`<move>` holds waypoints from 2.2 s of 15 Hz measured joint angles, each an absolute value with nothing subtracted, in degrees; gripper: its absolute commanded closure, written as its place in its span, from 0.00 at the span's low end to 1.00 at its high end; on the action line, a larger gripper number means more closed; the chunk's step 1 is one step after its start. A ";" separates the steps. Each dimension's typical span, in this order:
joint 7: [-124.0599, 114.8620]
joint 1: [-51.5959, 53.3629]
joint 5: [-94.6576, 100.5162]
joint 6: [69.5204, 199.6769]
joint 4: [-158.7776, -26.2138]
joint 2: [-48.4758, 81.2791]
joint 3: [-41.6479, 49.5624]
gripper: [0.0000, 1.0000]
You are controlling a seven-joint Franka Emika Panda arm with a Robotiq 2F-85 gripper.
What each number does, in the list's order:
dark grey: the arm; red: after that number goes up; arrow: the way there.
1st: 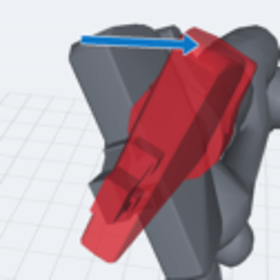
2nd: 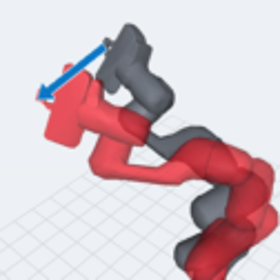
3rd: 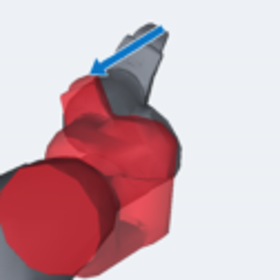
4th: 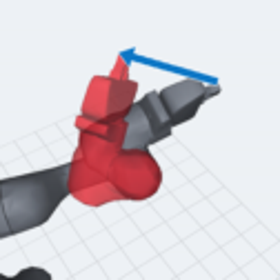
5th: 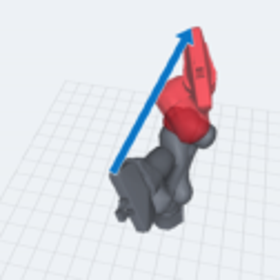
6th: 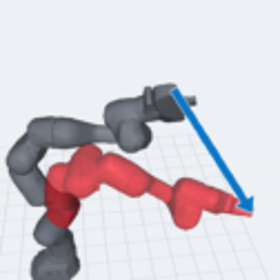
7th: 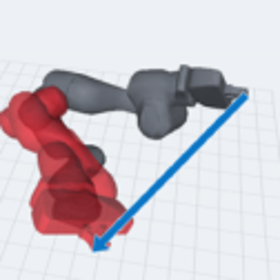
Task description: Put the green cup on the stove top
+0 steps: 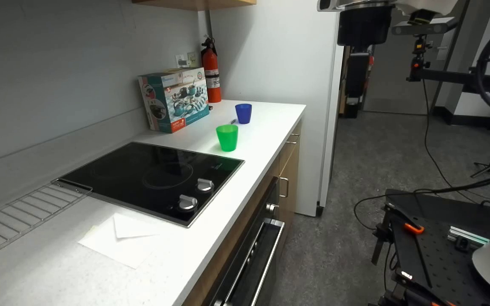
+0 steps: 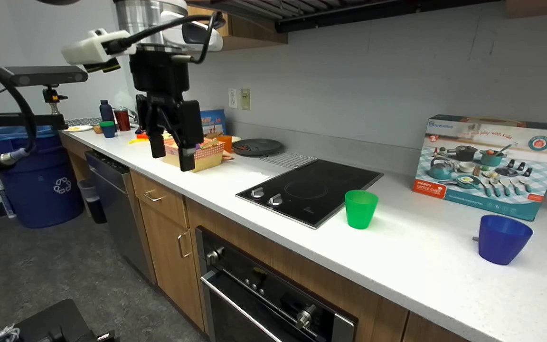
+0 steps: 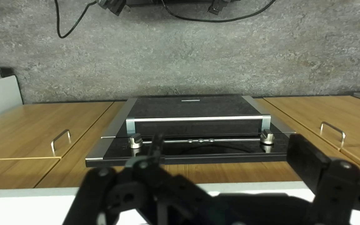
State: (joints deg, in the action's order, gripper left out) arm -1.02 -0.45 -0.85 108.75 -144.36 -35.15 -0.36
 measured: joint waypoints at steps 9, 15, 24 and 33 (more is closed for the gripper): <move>-2.56 -1.21 -0.84 116.11 -144.19 -32.51 -0.24 0.00; -4.01 -1.70 -0.75 122.31 -143.46 -26.18 -0.33 0.00; -5.27 -1.70 -0.60 125.54 -141.97 -21.38 -0.36 0.00; -8.07 -1.83 -0.51 135.86 -142.01 -17.17 -0.36 0.00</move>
State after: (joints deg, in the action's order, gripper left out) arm -8.07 -1.83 -0.51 135.86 -142.01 -17.17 -0.36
